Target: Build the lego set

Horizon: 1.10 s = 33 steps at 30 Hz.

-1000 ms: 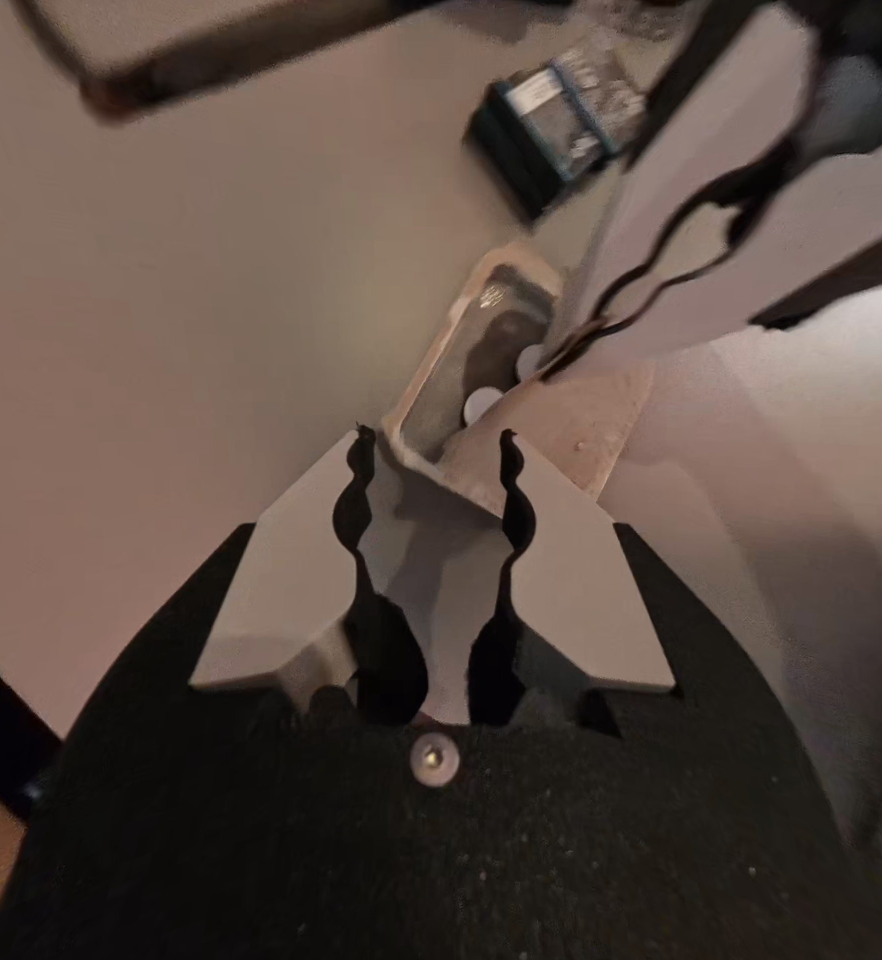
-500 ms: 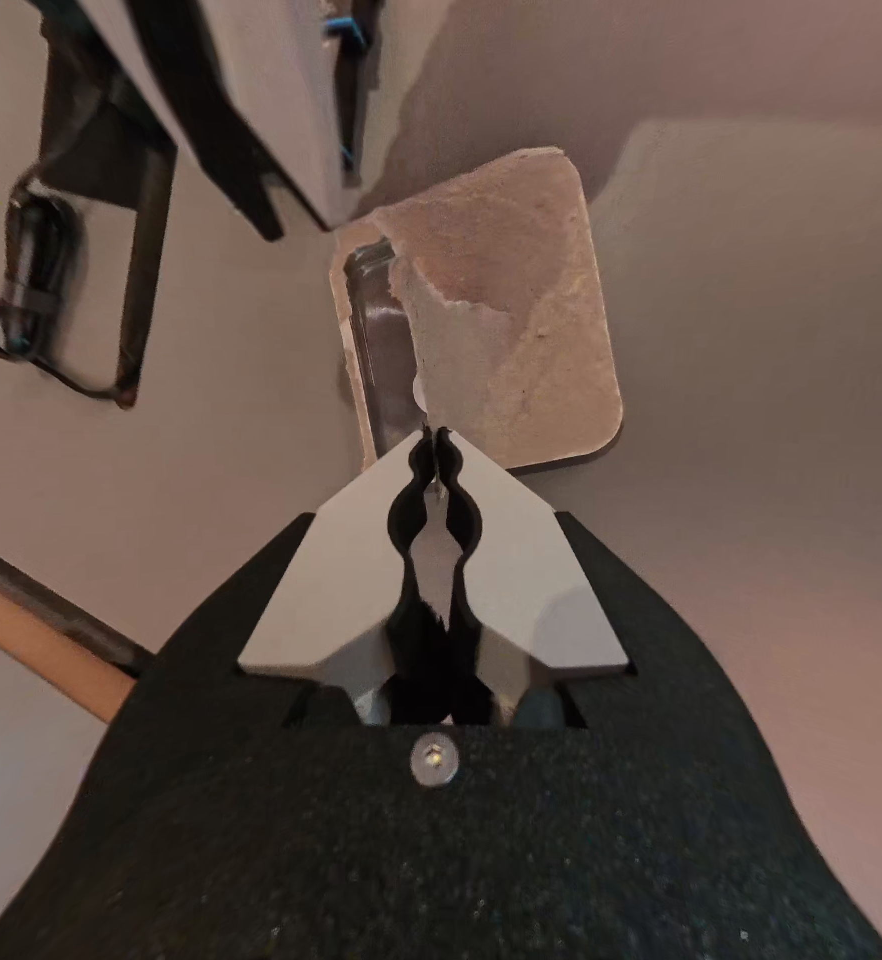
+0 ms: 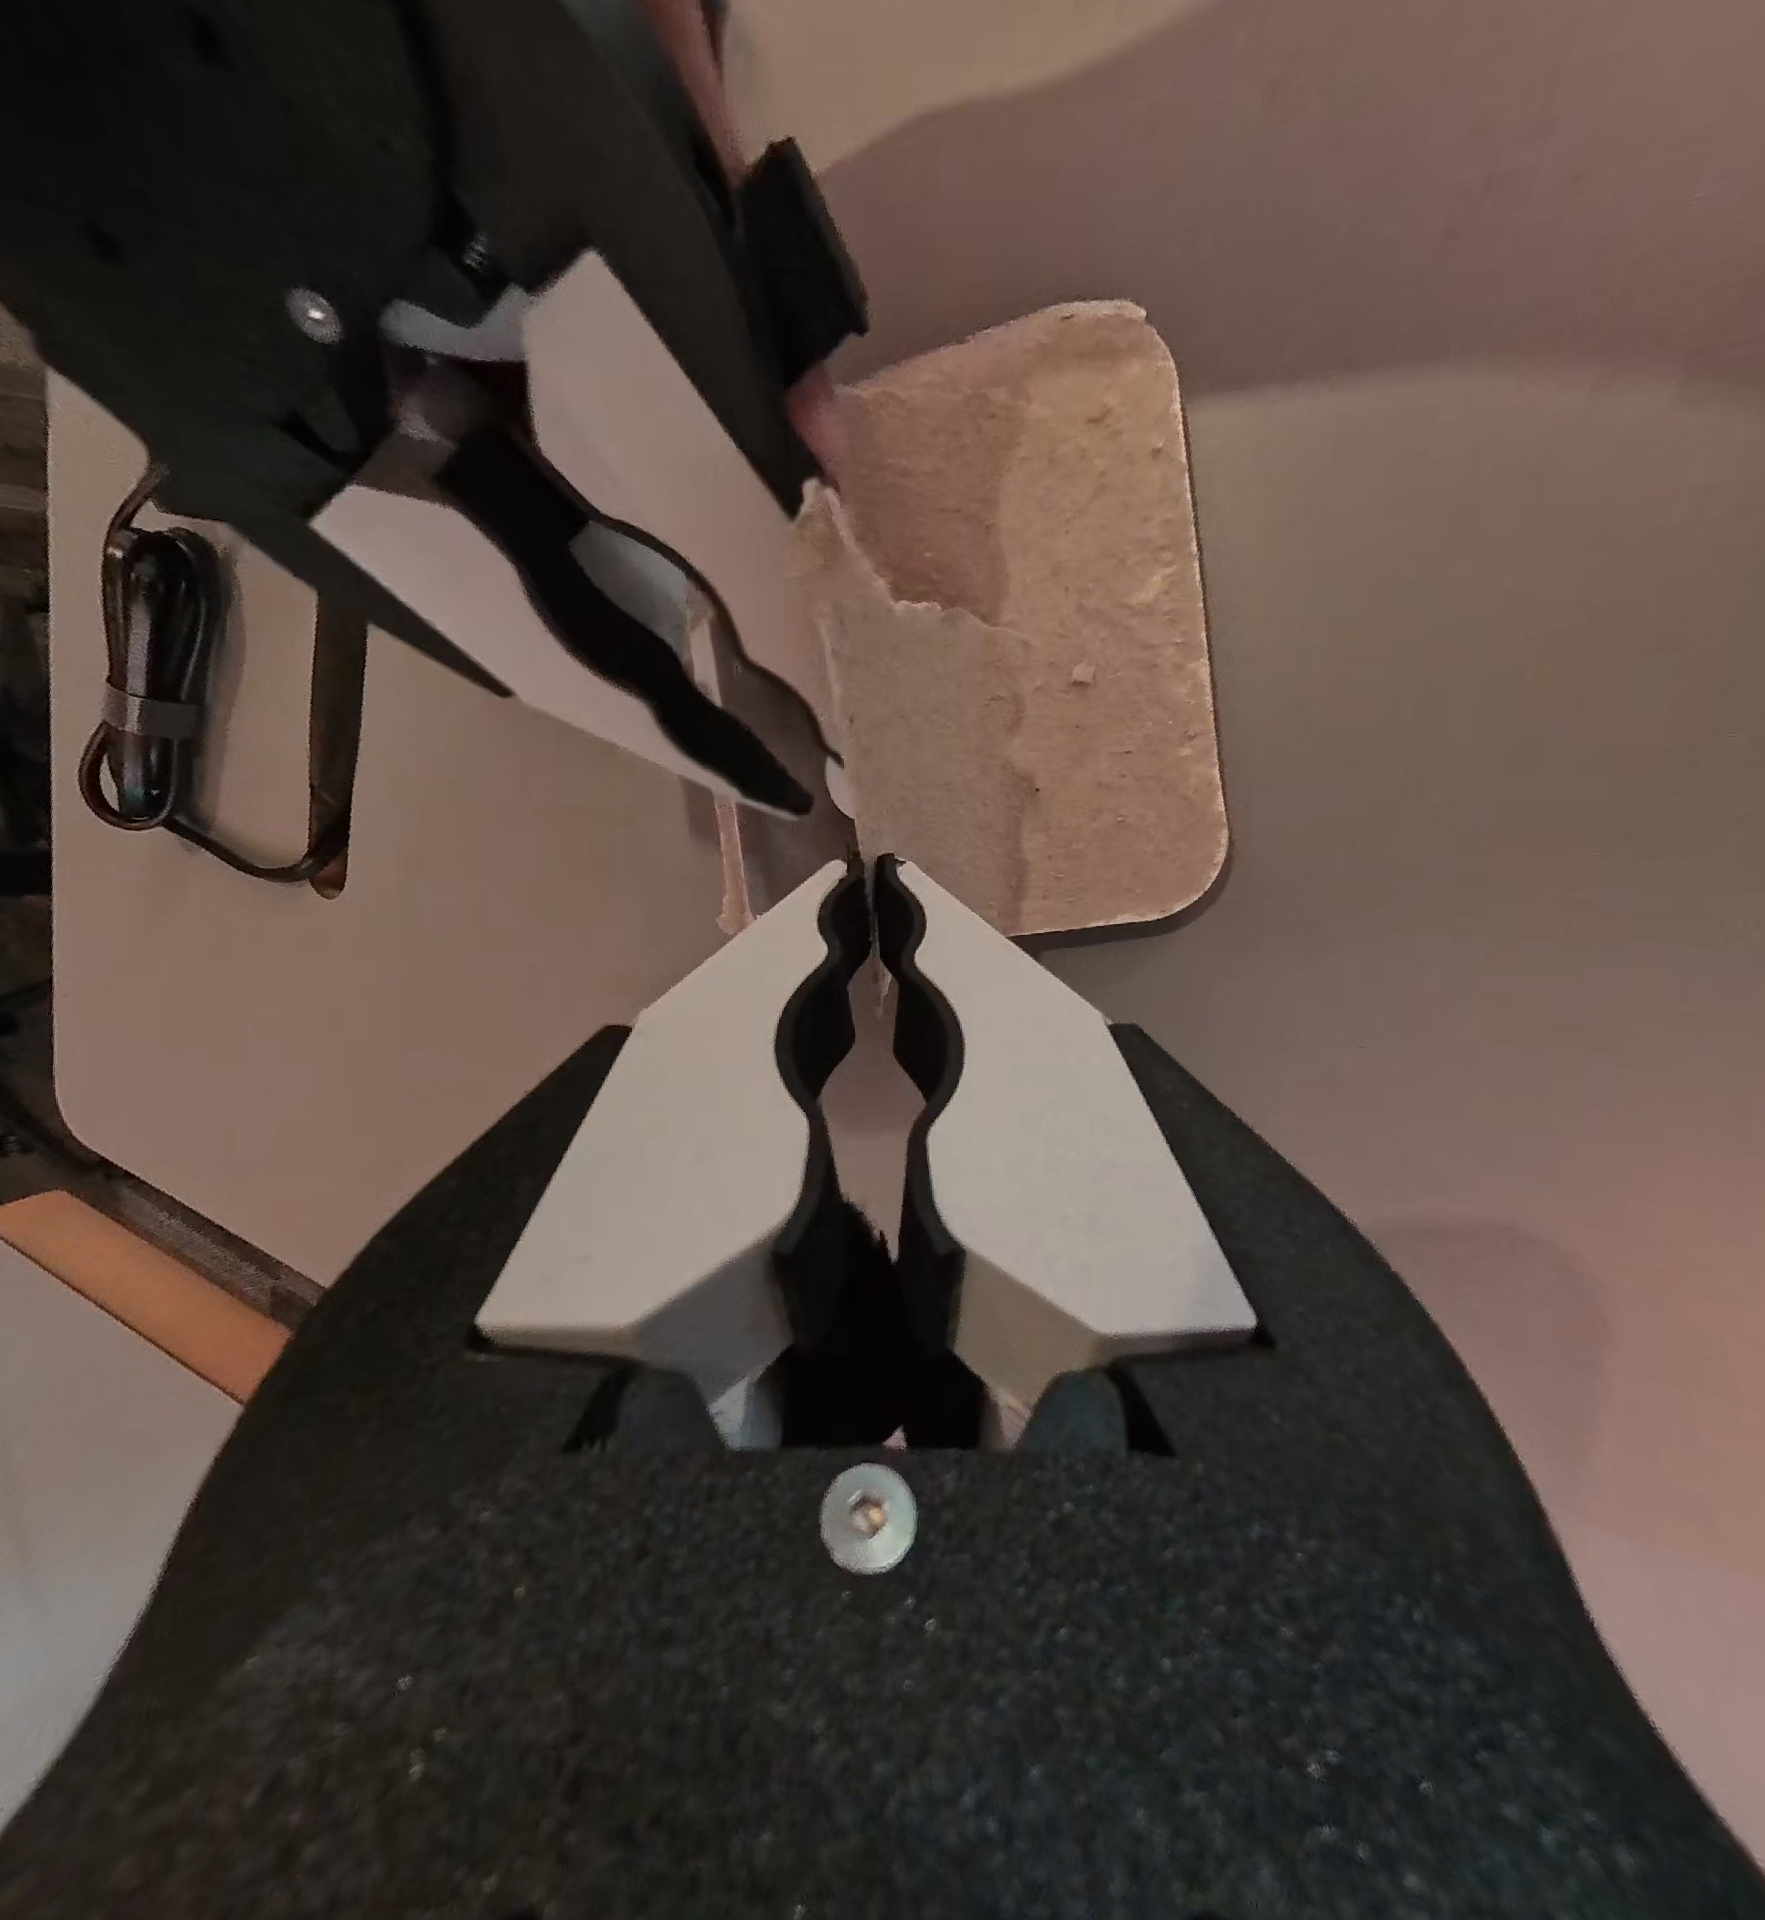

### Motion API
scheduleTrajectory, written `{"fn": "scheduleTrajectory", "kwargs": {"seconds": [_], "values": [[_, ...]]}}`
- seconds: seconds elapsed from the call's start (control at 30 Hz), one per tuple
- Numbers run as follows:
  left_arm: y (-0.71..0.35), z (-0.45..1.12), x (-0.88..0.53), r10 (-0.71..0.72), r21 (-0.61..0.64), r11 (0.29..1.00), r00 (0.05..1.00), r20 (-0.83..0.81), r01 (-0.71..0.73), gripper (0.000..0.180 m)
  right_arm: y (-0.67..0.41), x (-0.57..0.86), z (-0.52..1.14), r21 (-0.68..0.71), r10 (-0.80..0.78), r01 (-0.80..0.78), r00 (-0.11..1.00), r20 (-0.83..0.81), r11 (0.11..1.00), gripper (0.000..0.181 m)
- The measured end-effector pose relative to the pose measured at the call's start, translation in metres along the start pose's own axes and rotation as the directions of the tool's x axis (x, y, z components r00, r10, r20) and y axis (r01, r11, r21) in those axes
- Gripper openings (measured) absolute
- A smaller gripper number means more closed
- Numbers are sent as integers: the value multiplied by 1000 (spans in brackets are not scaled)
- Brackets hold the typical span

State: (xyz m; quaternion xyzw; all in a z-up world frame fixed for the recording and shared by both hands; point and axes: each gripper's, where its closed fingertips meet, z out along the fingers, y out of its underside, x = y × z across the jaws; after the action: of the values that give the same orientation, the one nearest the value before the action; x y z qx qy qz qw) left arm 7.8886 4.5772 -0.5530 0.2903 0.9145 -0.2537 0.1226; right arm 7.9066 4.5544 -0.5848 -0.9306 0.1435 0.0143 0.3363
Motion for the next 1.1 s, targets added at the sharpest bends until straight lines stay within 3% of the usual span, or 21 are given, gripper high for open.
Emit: {"fn": "scheduleTrajectory", "kwargs": {"seconds": [0.37,0.43,0.47,0.5,1.1], "values": [[4,0,-1,-54,-4,999,999,4,54,0,9,0,13,-23,-35,34,998,-60,999,22],[4,0,-1,-57,-6,998,998,4,58,0,10,0,11,-33,-12,10,997,-72,999,21],[5,0,-1,-62,-9,998,998,-1,62,0,8,3,7,-22,4,-6,996,-91,1000,4],[5,1,-1,-66,-10,998,998,1,66,0,5,6,2,-8,16,-17,993,-113,1000,0],[4,1,-6,-88,-27,996,996,18,88,0,7,5,-43,101,279,-265,946,-167,959,0]]}}
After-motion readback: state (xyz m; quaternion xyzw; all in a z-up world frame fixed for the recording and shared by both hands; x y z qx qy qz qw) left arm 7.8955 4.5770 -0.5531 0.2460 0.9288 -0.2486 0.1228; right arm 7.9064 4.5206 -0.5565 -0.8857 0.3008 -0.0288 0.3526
